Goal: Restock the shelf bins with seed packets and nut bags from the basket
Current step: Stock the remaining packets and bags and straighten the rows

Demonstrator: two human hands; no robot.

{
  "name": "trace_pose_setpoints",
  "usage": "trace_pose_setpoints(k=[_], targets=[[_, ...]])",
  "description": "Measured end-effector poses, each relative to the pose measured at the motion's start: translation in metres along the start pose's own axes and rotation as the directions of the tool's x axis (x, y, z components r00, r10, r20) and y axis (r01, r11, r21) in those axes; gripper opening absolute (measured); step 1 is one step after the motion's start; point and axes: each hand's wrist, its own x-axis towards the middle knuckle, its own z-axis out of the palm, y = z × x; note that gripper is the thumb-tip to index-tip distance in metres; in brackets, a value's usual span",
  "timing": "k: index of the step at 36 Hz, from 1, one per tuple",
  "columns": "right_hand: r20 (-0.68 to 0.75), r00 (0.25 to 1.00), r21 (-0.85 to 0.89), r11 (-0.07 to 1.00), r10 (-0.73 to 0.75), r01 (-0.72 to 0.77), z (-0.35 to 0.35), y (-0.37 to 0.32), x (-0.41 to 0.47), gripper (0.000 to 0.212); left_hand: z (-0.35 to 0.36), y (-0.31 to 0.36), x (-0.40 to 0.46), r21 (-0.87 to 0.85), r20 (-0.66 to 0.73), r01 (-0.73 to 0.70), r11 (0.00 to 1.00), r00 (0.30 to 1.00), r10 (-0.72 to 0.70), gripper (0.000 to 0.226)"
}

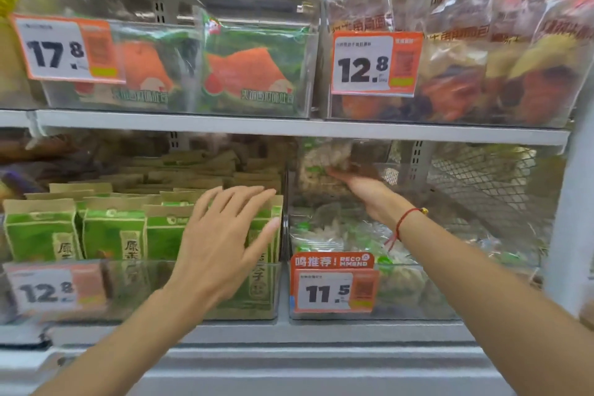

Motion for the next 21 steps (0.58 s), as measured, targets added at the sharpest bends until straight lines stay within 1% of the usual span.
trace_pose_setpoints(k=[2, 3, 5, 7, 10, 14, 16, 18, 21], targets=[[-0.009, 0.99, -0.096, 0.986, -0.138, 0.137, 0.005, 0.006, 0.001, 0.069, -0.001, 0.0, -0.006, 0.006, 0.029, -0.018, 1.0, 0.999, 0.018, 0.056], [-0.011, 0.984, -0.124, 0.977, -0.177, 0.174, 0.009, 0.005, 0.0, 0.065, -0.002, 0.001, -0.006, 0.003, 0.032, -0.025, 1.0, 0.999, 0.025, 0.059], [-0.016, 0.98, -0.207, 0.96, -0.198, 0.19, 0.013, 0.005, 0.003, 0.061, -0.006, 0.003, -0.003, 0.001, 0.049, -0.033, 0.999, 0.998, 0.033, 0.065], [0.015, 0.99, -0.276, 0.951, -0.142, 0.14, 0.015, 0.001, 0.008, 0.064, -0.005, 0.007, 0.0, -0.005, 0.088, -0.051, 0.999, 0.995, 0.051, 0.07], [0.063, 0.997, -0.284, 0.957, -0.041, 0.058, 0.015, -0.011, 0.004, 0.059, 0.002, 0.01, 0.0, 0.013, 0.14, -0.075, 0.997, 0.988, 0.072, 0.075], [0.059, 0.998, -0.459, 0.888, 0.028, 0.002, 0.011, -0.01, -0.001, 0.067, 0.006, 0.01, 0.0, 0.013, 0.139, -0.059, 0.998, 0.989, 0.057, 0.077], [0.04, 0.998, -0.519, 0.855, 0.049, -0.021, 0.011, -0.009, -0.003, 0.056, 0.005, 0.01, 0.001, 0.016, 0.137, -0.061, 0.998, 0.989, 0.058, 0.077], [0.013, 1.0, -0.604, 0.797, 0.018, -0.007, 0.011, -0.008, -0.008, 0.043, 0.004, 0.011, 0.001, 0.015, 0.136, -0.055, 0.998, 0.989, 0.053, 0.078], [0.046, 0.999, -0.676, 0.736, 0.001, 0.031, 0.012, -0.01, -0.013, 0.036, 0.001, 0.013, 0.0, 0.005, 0.137, -0.054, 0.999, 0.989, 0.053, 0.081]])
